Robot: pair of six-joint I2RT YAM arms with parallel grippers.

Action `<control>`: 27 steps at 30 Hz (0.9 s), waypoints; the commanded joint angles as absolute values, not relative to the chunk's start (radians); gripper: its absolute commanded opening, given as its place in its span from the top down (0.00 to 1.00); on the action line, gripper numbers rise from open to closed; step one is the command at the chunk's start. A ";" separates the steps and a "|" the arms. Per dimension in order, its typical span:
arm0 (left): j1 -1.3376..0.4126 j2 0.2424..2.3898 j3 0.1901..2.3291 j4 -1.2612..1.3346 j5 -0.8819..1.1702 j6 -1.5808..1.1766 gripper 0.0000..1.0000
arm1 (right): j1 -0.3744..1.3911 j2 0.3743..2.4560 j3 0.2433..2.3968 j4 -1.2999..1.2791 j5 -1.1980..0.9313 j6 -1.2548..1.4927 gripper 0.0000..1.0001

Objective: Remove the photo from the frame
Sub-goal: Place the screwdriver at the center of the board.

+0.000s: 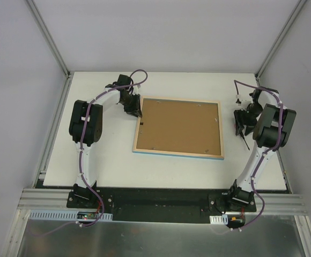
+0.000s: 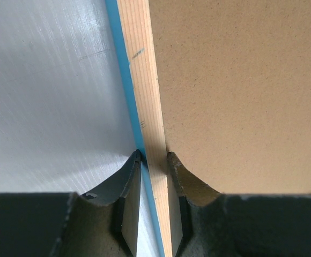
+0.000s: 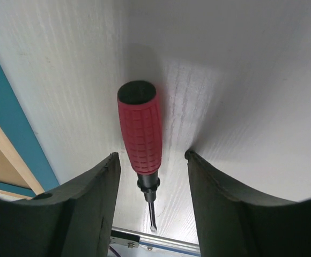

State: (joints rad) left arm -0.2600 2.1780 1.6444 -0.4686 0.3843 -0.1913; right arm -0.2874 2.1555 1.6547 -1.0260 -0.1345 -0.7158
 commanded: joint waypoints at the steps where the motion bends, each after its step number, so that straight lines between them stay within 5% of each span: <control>1: -0.236 2.164 1.614 -0.494 0.316 -0.178 0.96 | -0.284 2.105 1.646 -1.011 -0.120 -0.700 0.42; 16: -0.235 2.166 1.615 -0.494 0.319 -0.179 0.96 | -0.212 1.806 1.608 -1.054 -0.202 -0.692 0.40; 18: -0.235 2.164 1.615 -0.494 0.316 -0.179 0.96 | -0.184 1.723 1.601 -1.057 -0.190 -0.684 0.32; 20: -0.235 2.164 1.615 -0.494 0.318 -0.179 0.96 | -0.152 1.637 1.608 -1.057 -0.163 -0.677 0.04; 27: -0.235 2.163 1.615 -0.494 0.322 -0.179 0.96 | -0.104 1.223 1.455 -0.762 -0.103 -0.729 0.04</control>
State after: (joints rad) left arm -0.2600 2.1750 1.6398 -0.4629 0.3843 -0.1947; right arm -0.1036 1.4563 1.5616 -0.9474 -0.1699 -0.7158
